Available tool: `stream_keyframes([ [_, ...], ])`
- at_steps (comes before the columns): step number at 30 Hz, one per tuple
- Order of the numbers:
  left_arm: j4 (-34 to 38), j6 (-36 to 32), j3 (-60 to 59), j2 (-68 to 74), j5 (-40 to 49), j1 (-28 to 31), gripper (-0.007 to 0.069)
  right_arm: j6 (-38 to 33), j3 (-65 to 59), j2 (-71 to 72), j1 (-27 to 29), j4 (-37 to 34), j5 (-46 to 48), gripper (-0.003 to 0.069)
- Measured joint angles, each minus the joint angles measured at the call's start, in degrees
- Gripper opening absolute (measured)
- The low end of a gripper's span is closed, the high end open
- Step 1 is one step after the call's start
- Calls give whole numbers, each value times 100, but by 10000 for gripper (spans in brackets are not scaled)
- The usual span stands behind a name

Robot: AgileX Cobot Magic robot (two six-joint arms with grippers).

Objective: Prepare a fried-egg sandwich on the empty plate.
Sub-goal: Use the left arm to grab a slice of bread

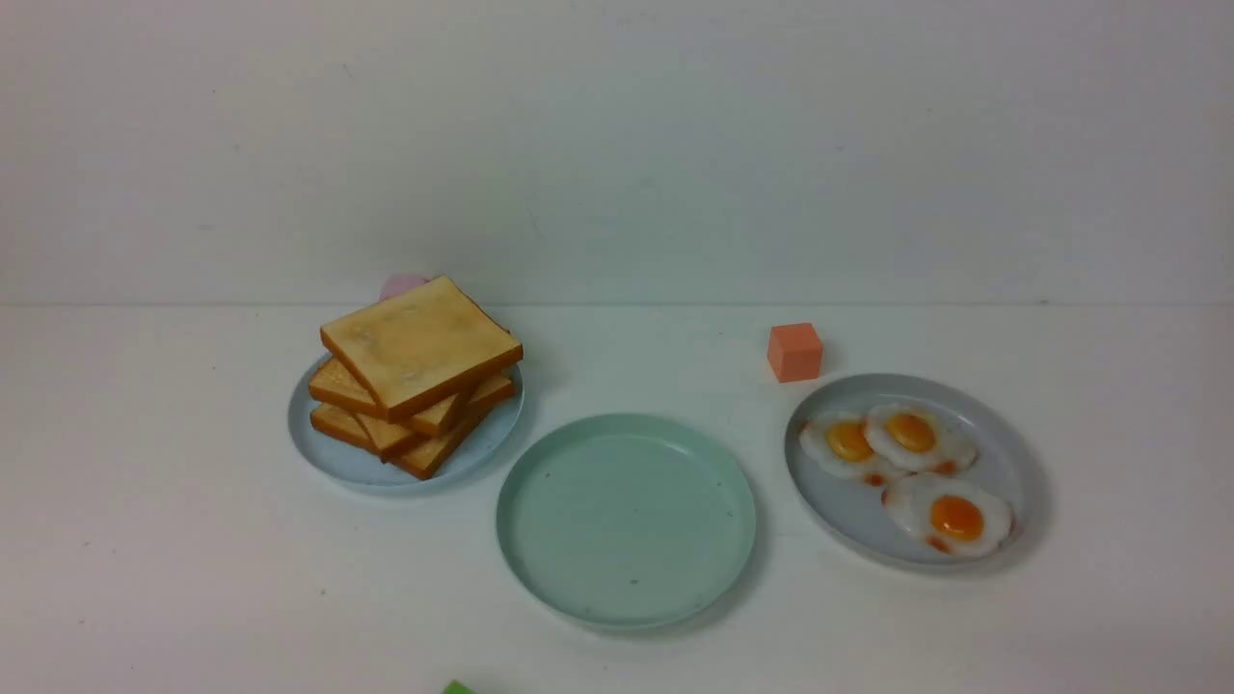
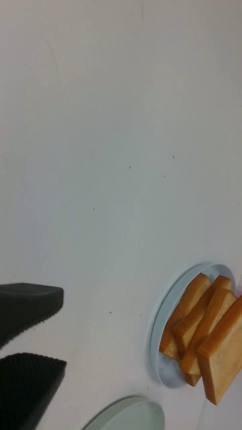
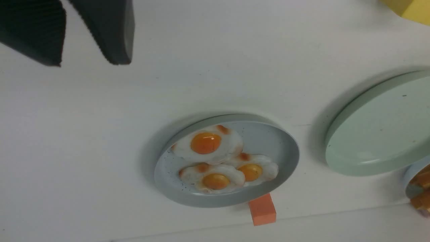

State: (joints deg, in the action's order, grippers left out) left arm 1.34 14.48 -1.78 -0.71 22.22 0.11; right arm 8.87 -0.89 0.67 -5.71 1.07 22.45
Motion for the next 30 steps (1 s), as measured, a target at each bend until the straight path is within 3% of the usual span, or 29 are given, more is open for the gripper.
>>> stream_keyframes([
  [20,78,26,-2,0,-101,0,238,0,0,0,0,0,0,241],
  [25,1318,756,-2,0,-861,0,238,0,0,0,0,0,0,241],
  [28,2609,1431,-2,0,-1551,0,238,0,0,0,0,0,0,241],
  [30,2955,1515,-2,0,-1937,0,238,0,0,0,0,0,0,241],
])
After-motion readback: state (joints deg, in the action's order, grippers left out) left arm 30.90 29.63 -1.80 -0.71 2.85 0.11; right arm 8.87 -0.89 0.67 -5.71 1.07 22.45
